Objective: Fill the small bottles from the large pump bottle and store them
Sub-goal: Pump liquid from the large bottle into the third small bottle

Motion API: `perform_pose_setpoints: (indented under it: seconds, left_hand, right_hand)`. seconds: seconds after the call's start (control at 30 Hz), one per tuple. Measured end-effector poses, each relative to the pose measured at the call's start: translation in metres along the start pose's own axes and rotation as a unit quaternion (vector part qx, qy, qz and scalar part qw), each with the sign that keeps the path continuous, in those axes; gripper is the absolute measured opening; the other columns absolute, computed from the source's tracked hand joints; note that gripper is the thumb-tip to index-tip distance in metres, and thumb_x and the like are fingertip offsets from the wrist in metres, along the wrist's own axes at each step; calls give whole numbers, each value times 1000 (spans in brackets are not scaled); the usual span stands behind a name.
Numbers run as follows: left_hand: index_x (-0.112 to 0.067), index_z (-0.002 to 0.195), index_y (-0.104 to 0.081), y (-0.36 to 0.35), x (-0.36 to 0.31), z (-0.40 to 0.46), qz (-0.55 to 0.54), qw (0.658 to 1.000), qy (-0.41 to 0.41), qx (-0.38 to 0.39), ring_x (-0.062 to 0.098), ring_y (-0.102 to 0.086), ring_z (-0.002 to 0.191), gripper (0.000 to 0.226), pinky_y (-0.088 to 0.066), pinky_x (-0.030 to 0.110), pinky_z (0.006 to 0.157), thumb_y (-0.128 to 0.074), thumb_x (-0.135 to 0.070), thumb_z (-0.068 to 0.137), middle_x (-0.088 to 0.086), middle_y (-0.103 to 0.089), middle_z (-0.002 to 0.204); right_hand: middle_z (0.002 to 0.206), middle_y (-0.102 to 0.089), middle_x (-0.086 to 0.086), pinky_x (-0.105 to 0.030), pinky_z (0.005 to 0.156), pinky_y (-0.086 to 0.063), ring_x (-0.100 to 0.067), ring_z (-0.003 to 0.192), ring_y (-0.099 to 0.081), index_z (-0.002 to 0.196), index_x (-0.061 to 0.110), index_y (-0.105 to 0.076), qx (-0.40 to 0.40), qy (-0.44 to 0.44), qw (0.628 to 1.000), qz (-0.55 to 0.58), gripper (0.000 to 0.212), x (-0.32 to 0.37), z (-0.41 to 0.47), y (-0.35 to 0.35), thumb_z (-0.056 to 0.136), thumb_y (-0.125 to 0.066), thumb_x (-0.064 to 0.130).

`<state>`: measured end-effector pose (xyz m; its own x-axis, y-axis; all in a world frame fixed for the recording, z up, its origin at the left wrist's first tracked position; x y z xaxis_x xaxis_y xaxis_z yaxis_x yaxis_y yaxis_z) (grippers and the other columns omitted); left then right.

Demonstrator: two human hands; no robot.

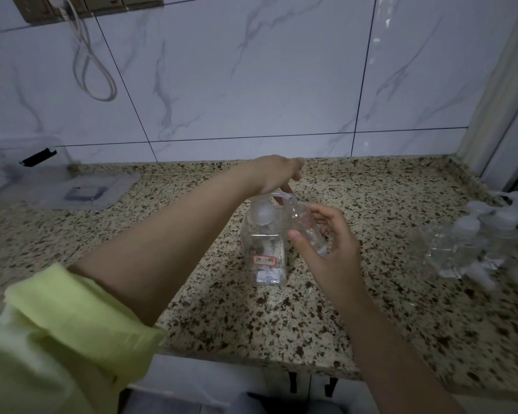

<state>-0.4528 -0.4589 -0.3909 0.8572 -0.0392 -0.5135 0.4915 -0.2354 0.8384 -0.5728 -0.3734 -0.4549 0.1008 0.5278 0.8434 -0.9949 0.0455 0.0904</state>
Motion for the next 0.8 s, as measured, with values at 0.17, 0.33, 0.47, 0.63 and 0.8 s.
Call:
perform_pose_setpoints:
  seconds: [0.17,0.33,0.47,0.63,0.8]
  left_hand:
    - [-17,135,-58,0,2,-1,-1,1000,2,-7,26,-57,119,62,-37,45,110,-18,-54,105,4,-72,117]
    - [-17,133,-58,4,0,-1,-15,1000,-5,-17,25,-59,116,59,-40,46,108,-20,-52,106,4,-73,112]
    - [-17,134,-58,1,1,-1,-8,1000,3,-4,24,-59,113,61,-40,46,109,-20,-54,105,6,-73,114]
    - [-16,133,-59,3,2,0,-16,1000,4,-12,24,-59,116,61,-38,42,108,-19,-53,106,5,-73,114]
    - [-16,135,-57,2,-1,-1,1,1000,1,-14,24,-59,114,61,-41,41,105,-17,-52,106,6,-72,116]
  right_hand:
    - [116,-65,23,-39,91,-55,-6,107,-63,122,33,-59,6,7,1000,-4,45,0,1,-1,84,-81,24]
    - [115,-65,23,-33,89,-54,-6,105,-63,121,37,-58,4,14,1000,-1,44,0,1,-1,85,-80,24]
    - [115,-65,24,-33,90,-55,-4,104,-63,121,36,-59,3,11,1000,-1,44,1,2,0,83,-80,25]
    - [116,-64,25,-37,91,-56,-4,106,-63,122,34,-58,14,11,1000,-1,44,0,1,-3,82,-77,31]
    - [116,-66,18,-25,90,-53,-6,107,-64,124,28,-60,8,14,1000,6,45,-1,1,-2,84,-80,23]
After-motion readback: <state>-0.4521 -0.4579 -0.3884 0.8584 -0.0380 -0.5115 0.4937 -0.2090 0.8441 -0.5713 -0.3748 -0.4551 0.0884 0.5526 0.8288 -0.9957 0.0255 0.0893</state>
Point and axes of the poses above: each hand's wrist, its own z-axis towards the middle knuckle, its own y-axis out of the back of the hand, x = y × z, the point moved 10 cm from there along z, towards the middle knuckle
